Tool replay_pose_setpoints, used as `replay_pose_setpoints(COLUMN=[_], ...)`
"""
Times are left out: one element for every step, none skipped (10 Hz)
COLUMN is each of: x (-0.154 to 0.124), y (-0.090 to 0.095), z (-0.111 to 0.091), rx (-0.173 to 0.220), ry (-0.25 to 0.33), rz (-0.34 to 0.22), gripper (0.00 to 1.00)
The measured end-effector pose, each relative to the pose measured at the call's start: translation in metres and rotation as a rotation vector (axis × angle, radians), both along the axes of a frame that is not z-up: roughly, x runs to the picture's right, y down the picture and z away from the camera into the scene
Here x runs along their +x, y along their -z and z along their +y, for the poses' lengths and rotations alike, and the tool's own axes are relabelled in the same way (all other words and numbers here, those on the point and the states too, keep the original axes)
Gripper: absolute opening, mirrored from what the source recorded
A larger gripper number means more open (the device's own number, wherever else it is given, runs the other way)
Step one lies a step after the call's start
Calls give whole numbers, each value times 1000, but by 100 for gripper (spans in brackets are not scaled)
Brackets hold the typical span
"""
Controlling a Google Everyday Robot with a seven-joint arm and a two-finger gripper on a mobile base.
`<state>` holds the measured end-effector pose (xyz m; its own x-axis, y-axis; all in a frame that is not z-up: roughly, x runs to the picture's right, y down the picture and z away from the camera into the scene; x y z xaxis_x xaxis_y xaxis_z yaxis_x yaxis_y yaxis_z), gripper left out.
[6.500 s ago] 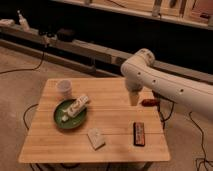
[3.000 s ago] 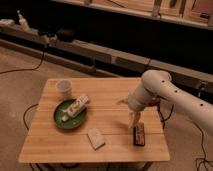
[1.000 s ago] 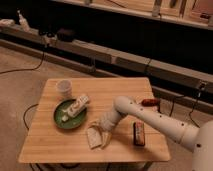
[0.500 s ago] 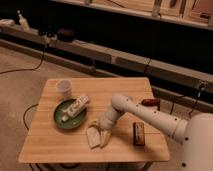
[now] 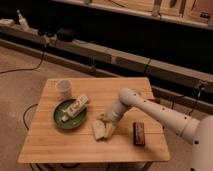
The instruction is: Place the white sponge in the ceramic cup
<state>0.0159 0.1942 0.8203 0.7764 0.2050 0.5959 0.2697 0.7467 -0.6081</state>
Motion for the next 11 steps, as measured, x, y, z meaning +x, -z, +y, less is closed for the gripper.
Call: replay_pose_setpoints(x=[19,47,74,96,119,132,137,131,120,103,88], y=[8,21,35,46,60,70,77,84,86,85,82], z=[-13,-30,-44,-55,-70,-88,-109,-139,-160,-180,-194], rx=[34,73,98,114,133,158,187,222,240,249,250], ry=[-14,-41,-71,-94,-112,-126,-139,-168,-196,-223,-233], rz=[34,88,140,180,223,248,248,203,146,79,30], gripper=[1,0,0,0,0,0,0,0,0,0,0])
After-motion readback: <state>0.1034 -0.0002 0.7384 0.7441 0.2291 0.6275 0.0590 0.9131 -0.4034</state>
